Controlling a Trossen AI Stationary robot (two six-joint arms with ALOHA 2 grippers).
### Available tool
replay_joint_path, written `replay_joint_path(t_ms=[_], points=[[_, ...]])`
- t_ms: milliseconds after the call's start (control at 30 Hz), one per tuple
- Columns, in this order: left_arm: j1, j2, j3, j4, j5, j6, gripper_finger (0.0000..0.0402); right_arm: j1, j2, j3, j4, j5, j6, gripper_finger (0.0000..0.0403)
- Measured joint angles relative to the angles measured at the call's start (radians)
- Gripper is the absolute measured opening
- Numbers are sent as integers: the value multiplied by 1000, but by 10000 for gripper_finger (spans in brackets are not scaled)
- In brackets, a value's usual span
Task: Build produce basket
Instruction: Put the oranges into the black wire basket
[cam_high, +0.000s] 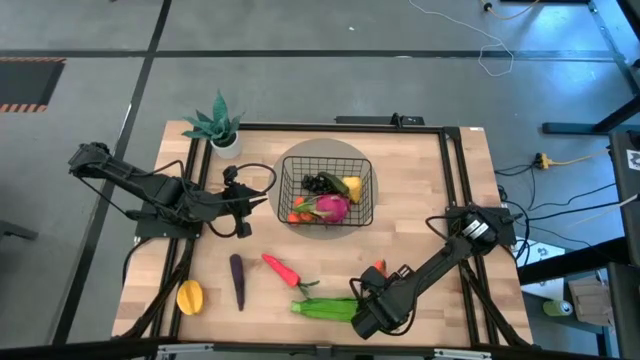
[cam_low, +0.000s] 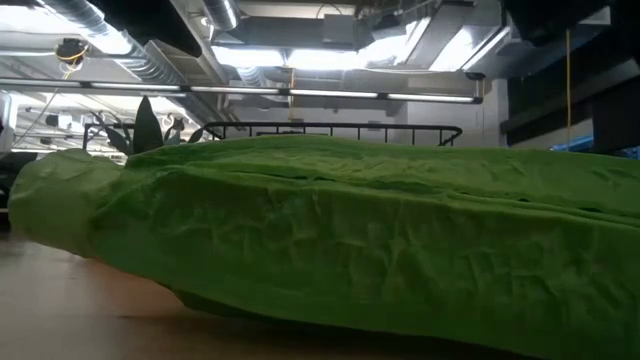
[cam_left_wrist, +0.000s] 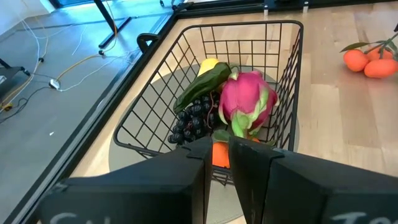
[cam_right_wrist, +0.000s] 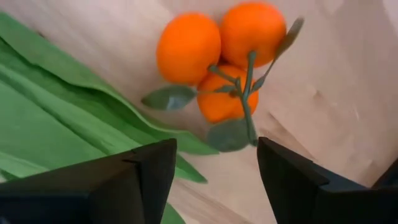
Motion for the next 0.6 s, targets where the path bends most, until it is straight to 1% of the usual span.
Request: replay_joint_path(t_ms=[133, 267, 500, 600], points=[[0, 0, 0, 0, 0, 0, 43, 0, 11, 0, -5, -4, 0, 213], [0, 0, 0, 0, 0, 0, 43, -1, 11, 0, -13, 49, 20, 213], [0, 0, 0, 0, 0, 3, 43, -3, 11, 0, -55, 52, 37, 213], [0, 0, 0, 0, 0, 3, 43, -3, 11, 0, -56, 52, 43, 205]])
